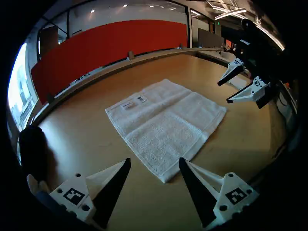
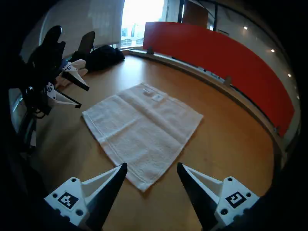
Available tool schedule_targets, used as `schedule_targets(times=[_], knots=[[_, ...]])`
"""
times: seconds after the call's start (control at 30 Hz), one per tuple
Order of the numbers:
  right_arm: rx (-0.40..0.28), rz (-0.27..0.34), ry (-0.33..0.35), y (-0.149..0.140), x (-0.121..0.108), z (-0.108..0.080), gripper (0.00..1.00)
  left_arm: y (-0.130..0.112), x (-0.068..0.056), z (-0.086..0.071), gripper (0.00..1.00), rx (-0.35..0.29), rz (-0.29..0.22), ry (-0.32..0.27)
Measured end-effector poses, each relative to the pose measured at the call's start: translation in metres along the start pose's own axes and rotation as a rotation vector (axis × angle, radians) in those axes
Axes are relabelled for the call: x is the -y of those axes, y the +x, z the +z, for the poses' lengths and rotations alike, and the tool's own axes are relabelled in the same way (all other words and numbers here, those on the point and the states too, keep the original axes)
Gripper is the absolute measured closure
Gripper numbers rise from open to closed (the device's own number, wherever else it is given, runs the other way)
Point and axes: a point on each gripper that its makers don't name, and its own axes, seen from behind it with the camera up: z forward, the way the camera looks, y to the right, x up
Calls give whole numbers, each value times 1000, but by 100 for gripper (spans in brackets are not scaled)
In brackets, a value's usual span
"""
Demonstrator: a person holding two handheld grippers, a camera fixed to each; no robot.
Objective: Fold towel
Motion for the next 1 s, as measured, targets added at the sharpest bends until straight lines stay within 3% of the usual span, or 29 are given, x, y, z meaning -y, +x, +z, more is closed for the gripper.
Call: schedule_targets(times=[0.5, 1.0], knots=[[71, -6, 30, -34, 3, 12, 0, -31, -20, 22, 7, 102, 25, -73], [99, -19, 69, -45, 7, 16, 7, -43, -25, 30, 8, 145, 34, -90]])
